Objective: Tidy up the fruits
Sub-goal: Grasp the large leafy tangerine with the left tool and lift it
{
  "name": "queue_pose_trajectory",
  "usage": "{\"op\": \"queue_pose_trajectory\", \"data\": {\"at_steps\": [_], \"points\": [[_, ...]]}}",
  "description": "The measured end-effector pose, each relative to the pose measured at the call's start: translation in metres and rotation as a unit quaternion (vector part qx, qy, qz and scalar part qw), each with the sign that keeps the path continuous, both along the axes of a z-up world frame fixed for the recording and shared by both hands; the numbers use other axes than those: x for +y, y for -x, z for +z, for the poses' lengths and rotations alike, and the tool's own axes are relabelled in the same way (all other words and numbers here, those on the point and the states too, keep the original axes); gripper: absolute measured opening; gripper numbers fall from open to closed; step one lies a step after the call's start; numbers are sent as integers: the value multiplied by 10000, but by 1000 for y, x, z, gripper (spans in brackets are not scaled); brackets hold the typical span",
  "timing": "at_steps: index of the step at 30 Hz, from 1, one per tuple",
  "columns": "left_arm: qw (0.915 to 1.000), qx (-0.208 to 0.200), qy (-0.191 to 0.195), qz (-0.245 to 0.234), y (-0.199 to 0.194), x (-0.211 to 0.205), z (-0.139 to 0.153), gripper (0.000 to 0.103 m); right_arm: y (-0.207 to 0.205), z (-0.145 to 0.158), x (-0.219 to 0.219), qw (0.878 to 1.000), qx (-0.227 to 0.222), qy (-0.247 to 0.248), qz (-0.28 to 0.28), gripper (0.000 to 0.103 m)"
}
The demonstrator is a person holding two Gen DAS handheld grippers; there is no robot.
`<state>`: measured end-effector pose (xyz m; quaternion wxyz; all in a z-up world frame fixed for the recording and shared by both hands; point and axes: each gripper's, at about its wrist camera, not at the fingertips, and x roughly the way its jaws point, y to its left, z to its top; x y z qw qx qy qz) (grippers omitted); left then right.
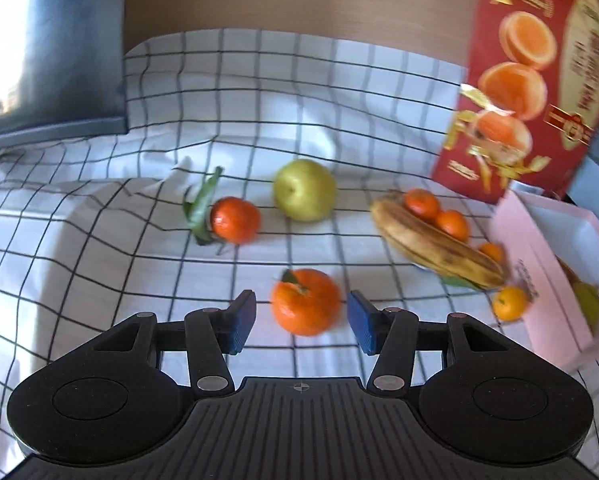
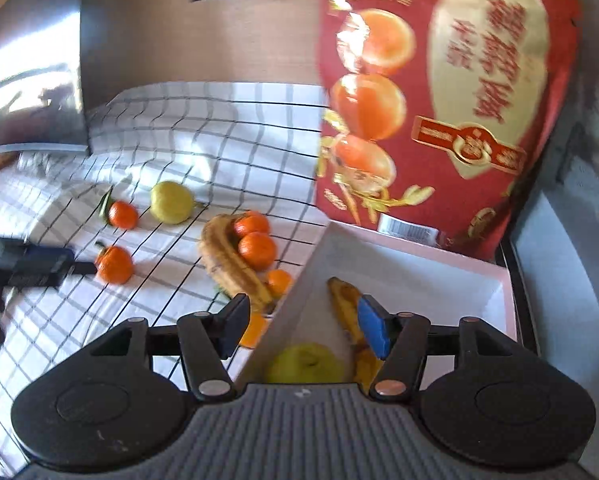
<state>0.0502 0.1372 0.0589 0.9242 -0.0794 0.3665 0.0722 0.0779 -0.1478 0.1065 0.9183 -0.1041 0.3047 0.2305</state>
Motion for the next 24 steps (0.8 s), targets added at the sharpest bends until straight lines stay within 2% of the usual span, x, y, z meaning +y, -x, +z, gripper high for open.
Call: {"op": "queue_pose_trajectory", "data": {"at_steps": [4, 5, 9, 12, 16, 19, 24], "points": [[9998, 150, -103, -95, -17, 5, -8, 55, 18, -4, 17, 9998, -37, 136, 156, 63], [9996, 217, -133, -146, -23, 4, -11, 58, 21, -6, 22, 9997, -16, 151, 169, 64], [9991, 230, 12, -348, -34, 5, -18, 60, 32, -18, 38, 9991, -47, 329, 269, 64], [9986, 340, -36, -409, -41, 1, -22, 56, 38, -22, 50, 9983, -79, 453, 356, 64], [9970, 527, 12, -569, -46, -1, -30, 55, 40, -21, 56, 9979, -55, 477, 444, 64], [9969, 519, -27, -585, -43, -2, -31, 54, 37, -21, 58, 9975, -73, 563, 415, 65], [9958, 472, 269, -735, -14, -8, -22, 53, 37, -22, 58, 9981, -50, 502, 356, 66]]}}
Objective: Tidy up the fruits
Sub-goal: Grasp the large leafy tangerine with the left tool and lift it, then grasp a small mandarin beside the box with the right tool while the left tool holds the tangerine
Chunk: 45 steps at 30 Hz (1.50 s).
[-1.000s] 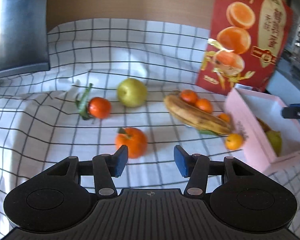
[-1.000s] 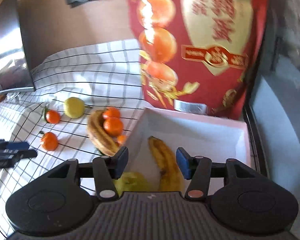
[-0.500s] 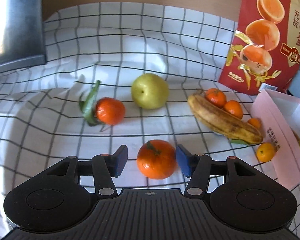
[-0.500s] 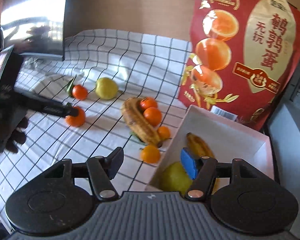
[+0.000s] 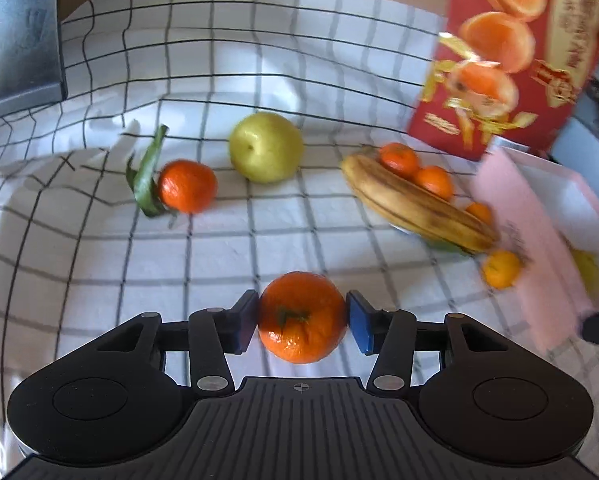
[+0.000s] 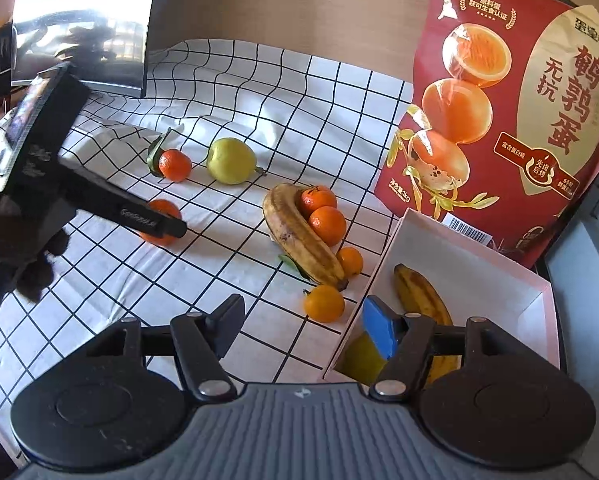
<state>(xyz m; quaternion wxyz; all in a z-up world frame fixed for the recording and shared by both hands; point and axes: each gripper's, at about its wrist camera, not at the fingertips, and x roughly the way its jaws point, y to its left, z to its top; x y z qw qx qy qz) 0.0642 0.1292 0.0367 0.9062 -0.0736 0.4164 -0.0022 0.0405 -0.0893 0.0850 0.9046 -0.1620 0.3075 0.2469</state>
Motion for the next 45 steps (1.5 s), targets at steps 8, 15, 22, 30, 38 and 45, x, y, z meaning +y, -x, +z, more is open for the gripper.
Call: {"op": "queue_pose_trajectory", "data": {"at_steps": [8, 15, 22, 30, 38, 45], "points": [[9986, 30, 475, -248, 71, -37, 14, 53, 27, -20, -23, 9955, 650, -653, 206, 69], [9982, 221, 468, -300, 88, -49, 26, 53, -1, -39, -67, 9879, 1113, -850, -672, 69], [9972, 247, 416, -562, 85, -40, 25, 53, -34, -37, -74, 9815, 1175, -1027, -1112, 68], [9957, 121, 793, -470, 72, 0, 22, 53, -17, -20, -13, 9913, 1146, 119, -635, 59], [9922, 29, 1063, -648, 56, 29, 3, 53, -18, -42, 87, 9596, -419, 2768, 288, 39], [9892, 109, 1374, -498, 56, 39, 6, 53, -53, -74, 98, 9342, -270, 3536, 378, 36]]}}
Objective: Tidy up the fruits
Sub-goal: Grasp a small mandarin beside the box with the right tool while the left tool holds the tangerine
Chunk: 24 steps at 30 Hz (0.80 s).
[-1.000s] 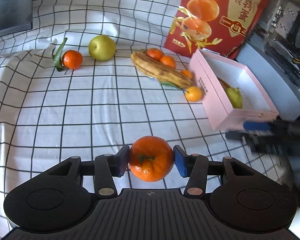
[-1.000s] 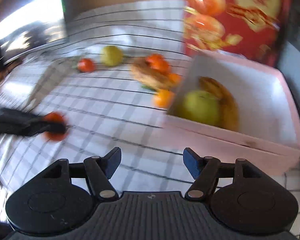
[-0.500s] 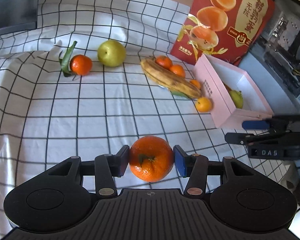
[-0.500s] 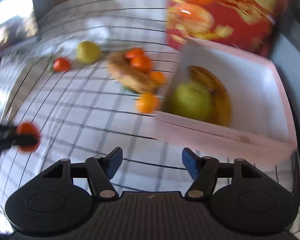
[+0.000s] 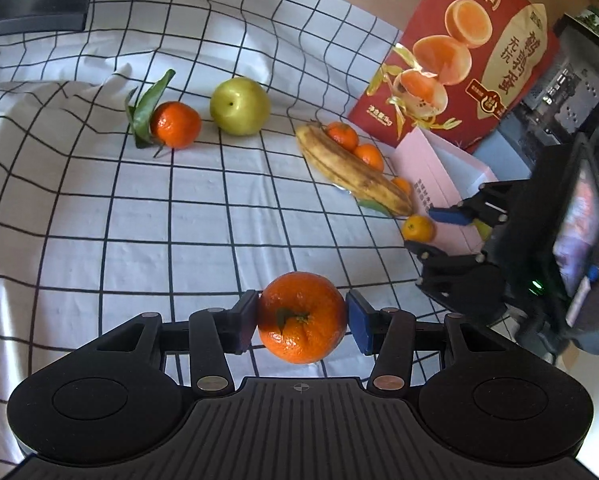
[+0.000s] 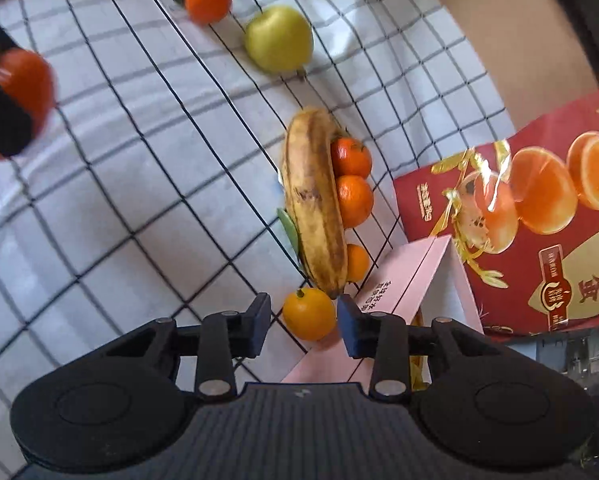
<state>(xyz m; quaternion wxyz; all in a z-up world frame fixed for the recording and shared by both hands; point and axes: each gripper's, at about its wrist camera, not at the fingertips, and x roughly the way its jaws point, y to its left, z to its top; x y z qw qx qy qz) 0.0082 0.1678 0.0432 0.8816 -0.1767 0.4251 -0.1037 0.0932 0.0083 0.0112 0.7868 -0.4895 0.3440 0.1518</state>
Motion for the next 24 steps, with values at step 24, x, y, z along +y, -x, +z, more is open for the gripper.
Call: {"op": "queue_pose_trajectory", "data": {"at_steps": [24], "points": [[9819, -1249, -691, -1248, -100, -152, 152, 53, 75, 134, -207, 9294, -647, -3518, -913, 32]]}}
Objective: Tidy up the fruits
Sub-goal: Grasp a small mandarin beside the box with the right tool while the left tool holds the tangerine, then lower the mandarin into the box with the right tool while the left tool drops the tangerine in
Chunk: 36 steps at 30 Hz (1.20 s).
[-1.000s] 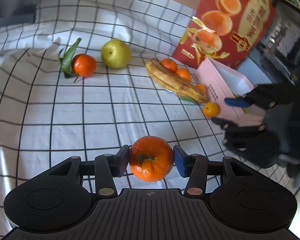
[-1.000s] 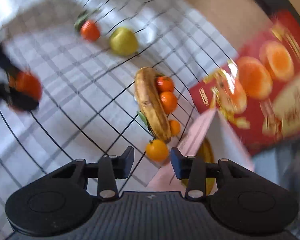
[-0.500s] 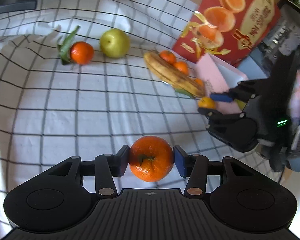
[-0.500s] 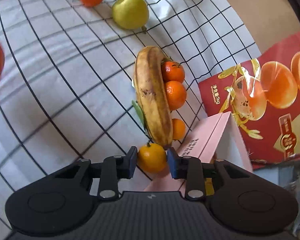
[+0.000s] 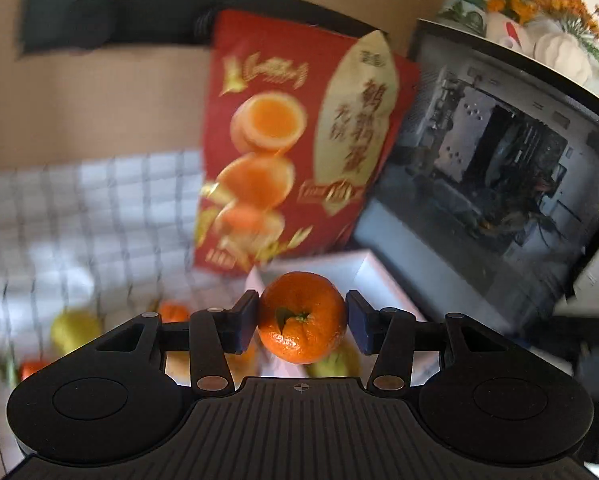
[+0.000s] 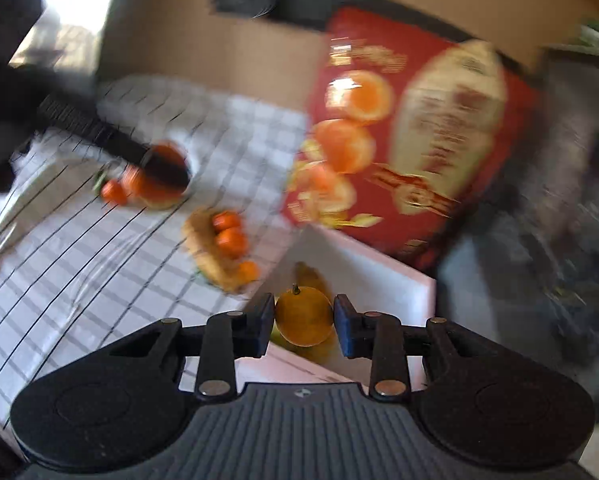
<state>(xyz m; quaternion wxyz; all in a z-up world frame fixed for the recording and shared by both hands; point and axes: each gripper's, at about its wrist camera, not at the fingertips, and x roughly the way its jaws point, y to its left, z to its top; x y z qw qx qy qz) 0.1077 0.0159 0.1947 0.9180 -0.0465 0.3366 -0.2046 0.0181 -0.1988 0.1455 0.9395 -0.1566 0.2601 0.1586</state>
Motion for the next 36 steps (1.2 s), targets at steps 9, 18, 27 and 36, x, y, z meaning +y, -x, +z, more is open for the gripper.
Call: {"op": "queue_pose_trajectory", "data": {"at_steps": [9, 18, 27, 36], "points": [[9843, 1477, -961, -87, -106, -79, -48, 53, 10, -24, -71, 9962, 43, -732, -464, 32], [9671, 1983, -1594, 30, -125, -95, -108, 55, 9, -44, -87, 9937, 194, -1011, -444, 32], [9883, 1370, -585, 316, -103, -67, -65, 53, -2, -43, -89, 9930, 237, -1074, -443, 32], [9883, 976, 159, 1165, -7, 7, -44, 52, -46, 15, -80, 9892, 92, -1463, -38, 32]]}}
